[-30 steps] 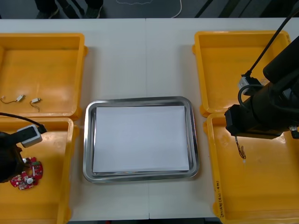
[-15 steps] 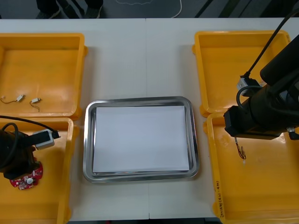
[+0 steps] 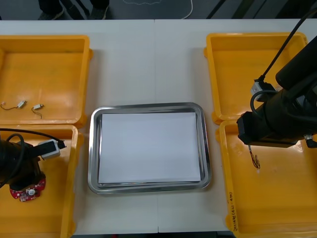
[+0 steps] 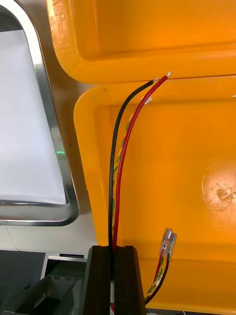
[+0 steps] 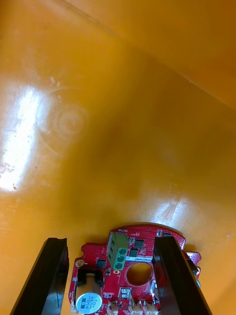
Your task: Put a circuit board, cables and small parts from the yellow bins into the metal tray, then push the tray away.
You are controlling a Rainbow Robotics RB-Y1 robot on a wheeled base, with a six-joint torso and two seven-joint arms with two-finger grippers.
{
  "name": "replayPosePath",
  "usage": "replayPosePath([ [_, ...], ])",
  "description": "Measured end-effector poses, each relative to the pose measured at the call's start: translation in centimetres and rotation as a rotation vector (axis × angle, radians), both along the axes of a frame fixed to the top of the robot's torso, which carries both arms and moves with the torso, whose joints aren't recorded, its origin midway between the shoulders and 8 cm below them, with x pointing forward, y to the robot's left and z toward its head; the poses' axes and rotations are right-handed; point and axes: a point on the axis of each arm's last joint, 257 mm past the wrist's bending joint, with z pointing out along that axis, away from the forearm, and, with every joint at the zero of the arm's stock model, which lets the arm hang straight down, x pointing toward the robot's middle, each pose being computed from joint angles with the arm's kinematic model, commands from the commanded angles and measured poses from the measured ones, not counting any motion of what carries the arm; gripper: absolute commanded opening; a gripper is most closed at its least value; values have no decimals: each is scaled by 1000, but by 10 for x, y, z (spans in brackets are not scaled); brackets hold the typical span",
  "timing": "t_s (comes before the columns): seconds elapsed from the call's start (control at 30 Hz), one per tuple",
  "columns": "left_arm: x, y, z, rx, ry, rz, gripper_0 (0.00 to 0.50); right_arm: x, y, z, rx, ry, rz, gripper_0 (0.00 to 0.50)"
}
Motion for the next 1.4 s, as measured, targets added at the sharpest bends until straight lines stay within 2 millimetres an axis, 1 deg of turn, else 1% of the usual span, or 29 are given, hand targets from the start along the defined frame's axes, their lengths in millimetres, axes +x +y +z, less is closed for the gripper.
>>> replayPosePath([
  [0.33,-8,5,-8,5,8,14,500,0,0,0,1,0,0,0],
  [0.9,-11,14,-13,33,13,32,500,1,0,0,0,-2,-1,0],
  [1.23,-16,8,-20,44,32,15,500,2,-1,1,-2,-7,-4,0],
  [1.4,-16,7,-21,43,32,11,500,2,-1,1,-2,-8,-4,0],
])
